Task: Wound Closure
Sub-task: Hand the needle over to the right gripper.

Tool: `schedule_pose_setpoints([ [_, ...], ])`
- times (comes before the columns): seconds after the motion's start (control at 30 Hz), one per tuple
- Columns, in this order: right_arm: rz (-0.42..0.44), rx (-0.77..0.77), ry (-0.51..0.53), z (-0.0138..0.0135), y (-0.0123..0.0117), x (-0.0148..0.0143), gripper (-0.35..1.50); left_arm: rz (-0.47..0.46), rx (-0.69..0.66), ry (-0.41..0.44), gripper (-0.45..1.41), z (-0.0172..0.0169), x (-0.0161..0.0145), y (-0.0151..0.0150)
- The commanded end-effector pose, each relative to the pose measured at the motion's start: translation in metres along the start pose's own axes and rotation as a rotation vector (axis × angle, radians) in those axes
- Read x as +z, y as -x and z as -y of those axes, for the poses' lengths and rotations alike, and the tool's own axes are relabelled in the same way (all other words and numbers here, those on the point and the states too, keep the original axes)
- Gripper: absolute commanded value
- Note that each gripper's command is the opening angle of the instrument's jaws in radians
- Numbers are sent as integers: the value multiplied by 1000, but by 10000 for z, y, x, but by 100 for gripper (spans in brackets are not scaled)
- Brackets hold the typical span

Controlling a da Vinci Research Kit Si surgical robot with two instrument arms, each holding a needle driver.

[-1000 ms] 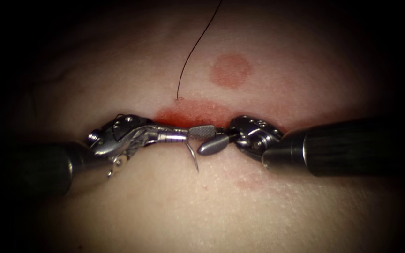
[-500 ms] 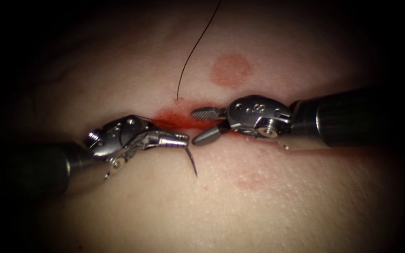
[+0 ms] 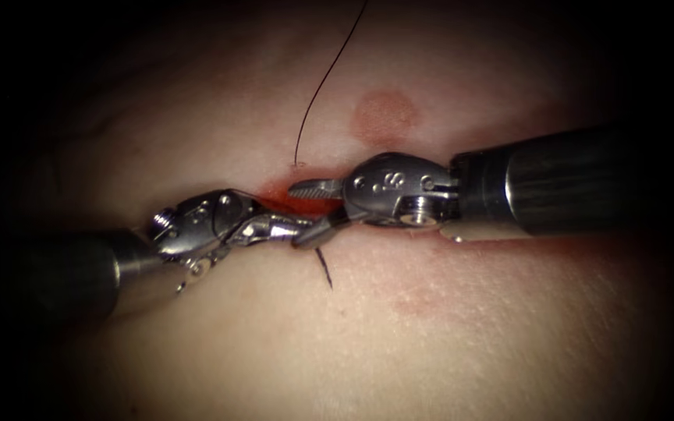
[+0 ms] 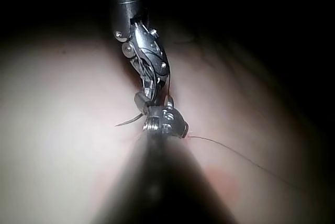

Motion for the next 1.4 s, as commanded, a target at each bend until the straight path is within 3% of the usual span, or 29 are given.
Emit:
schedule_pose_setpoints([
  [0.03, -10, -18, -8, 4, -3, 10, 140, -2, -1, 2, -35, 5, 6, 5],
  [0.43, -8, -64, -31, 3, -8, 20, 118, 15, 17, -10, -35, 2, 8, 6],
  [0.73, -2, -73, -93, 5, -8, 28, 79, 26, 44, -19, -35, -3, 11, 4],
  [0.8, 4, -67, -96, 5, -7, 28, 63, 28, 44, -21, -35, -4, 12, 4],
  [0.87, 5, -56, -101, 5, -7, 28, 2, 29, 50, -19, -35, -6, 12, 4],
  [0.93, 8, -45, -104, 4, -7, 27, -35, 28, 49, -19, -35, -6, 12, 3],
  [1.37, 8, -35, -107, 3, -10, 21, -35, 28, 55, -13, -35, -6, 13, 3],
  [1.4, 8, -35, -108, 3, -10, 20, -35, 28, 54, -13, -26, -5, 13, 2],
])
